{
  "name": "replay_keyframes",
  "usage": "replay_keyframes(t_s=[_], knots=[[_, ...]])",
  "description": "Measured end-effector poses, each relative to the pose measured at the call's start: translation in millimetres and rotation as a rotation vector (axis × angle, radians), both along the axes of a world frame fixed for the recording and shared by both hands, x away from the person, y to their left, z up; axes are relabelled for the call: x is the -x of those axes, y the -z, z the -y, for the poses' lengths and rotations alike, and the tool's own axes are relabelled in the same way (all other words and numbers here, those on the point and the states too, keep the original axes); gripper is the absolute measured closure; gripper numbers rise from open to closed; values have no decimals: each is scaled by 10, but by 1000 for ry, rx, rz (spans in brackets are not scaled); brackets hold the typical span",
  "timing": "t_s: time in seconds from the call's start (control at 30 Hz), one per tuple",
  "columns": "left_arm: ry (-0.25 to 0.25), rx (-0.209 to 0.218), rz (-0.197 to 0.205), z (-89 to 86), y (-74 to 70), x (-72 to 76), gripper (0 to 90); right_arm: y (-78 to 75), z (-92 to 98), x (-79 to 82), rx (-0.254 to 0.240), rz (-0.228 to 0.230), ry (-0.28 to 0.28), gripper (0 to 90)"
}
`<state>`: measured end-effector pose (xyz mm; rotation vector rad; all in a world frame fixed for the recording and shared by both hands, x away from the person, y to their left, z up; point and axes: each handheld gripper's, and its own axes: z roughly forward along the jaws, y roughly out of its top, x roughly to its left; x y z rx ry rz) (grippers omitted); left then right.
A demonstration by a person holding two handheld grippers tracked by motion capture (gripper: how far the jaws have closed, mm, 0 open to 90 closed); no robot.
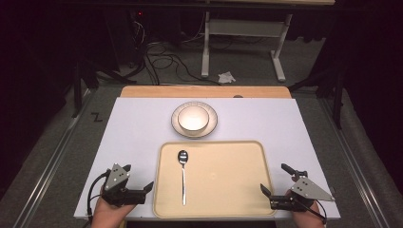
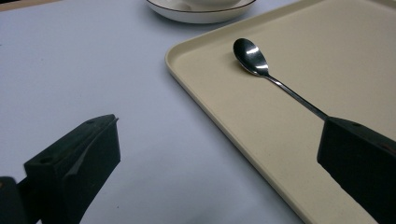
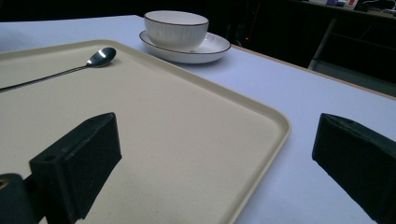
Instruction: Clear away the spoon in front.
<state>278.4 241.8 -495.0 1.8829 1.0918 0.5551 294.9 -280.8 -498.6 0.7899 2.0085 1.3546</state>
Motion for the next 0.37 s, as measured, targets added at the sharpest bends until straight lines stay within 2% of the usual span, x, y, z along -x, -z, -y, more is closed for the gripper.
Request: replay_keyframes(t_s=[0.37], knots=[[5,-10,-12,16,-2,6,6,2,-20,-3,4,1,-9,19]])
